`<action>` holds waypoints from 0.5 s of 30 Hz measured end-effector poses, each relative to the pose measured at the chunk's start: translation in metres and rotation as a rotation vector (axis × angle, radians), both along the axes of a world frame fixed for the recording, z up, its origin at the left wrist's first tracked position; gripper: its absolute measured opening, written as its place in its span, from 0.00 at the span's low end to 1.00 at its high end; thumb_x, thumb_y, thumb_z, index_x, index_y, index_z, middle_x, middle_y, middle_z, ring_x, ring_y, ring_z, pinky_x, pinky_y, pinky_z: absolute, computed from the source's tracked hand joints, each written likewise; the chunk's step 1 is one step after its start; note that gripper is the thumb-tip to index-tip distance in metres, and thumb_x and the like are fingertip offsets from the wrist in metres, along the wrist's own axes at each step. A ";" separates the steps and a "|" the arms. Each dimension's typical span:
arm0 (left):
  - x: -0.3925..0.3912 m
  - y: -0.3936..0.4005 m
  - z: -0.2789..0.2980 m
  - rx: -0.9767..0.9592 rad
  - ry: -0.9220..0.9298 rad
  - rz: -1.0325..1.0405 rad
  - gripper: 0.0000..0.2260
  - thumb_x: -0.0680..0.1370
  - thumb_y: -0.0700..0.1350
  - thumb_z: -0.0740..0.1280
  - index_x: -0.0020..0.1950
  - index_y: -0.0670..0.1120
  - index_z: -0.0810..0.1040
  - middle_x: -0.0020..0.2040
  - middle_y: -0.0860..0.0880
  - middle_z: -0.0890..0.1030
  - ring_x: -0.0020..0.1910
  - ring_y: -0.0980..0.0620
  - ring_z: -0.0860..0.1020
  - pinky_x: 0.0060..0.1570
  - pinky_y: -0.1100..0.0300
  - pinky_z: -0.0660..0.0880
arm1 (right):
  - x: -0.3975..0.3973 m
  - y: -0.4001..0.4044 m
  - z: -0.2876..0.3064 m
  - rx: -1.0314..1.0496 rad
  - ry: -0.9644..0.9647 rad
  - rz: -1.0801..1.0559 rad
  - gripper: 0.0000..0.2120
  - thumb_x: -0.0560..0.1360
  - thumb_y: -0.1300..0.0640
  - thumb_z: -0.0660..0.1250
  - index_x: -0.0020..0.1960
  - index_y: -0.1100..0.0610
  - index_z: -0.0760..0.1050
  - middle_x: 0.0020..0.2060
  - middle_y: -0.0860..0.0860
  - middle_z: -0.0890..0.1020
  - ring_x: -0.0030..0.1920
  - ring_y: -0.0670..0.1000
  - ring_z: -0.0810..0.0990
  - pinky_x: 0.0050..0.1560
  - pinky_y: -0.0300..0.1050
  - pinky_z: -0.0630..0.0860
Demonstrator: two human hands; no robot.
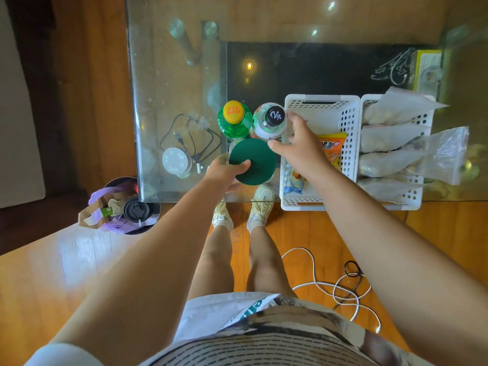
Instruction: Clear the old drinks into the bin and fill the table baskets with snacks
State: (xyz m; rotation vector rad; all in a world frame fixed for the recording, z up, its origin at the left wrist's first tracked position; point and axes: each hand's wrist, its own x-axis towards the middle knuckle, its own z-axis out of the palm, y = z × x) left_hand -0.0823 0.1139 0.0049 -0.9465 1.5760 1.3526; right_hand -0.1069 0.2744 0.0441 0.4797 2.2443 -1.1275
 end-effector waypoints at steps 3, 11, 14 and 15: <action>0.002 0.001 -0.003 -0.023 0.007 0.023 0.22 0.75 0.44 0.70 0.68 0.46 0.70 0.56 0.48 0.75 0.54 0.48 0.75 0.57 0.48 0.77 | 0.016 -0.002 -0.012 -0.014 -0.262 0.034 0.26 0.73 0.53 0.67 0.68 0.58 0.66 0.64 0.56 0.75 0.64 0.56 0.73 0.63 0.52 0.71; 0.006 0.000 -0.007 -0.024 0.011 0.036 0.23 0.75 0.46 0.70 0.68 0.46 0.69 0.56 0.49 0.74 0.53 0.49 0.74 0.57 0.48 0.78 | 0.034 -0.010 -0.021 -0.002 -0.228 0.066 0.14 0.74 0.57 0.65 0.59 0.60 0.74 0.56 0.55 0.80 0.57 0.56 0.77 0.58 0.53 0.75; 0.006 0.000 -0.002 -0.048 0.006 0.026 0.26 0.74 0.48 0.70 0.70 0.47 0.65 0.60 0.48 0.71 0.54 0.48 0.70 0.55 0.49 0.78 | 0.032 -0.007 -0.012 -0.034 -0.204 0.078 0.17 0.75 0.57 0.64 0.63 0.58 0.72 0.60 0.55 0.78 0.62 0.54 0.75 0.54 0.43 0.70; 0.008 -0.001 0.004 -0.080 0.022 0.018 0.28 0.74 0.48 0.70 0.72 0.47 0.63 0.63 0.47 0.70 0.54 0.48 0.69 0.54 0.49 0.77 | 0.034 -0.006 0.001 -0.035 -0.180 0.064 0.19 0.75 0.57 0.64 0.65 0.57 0.71 0.62 0.54 0.77 0.63 0.54 0.74 0.53 0.42 0.68</action>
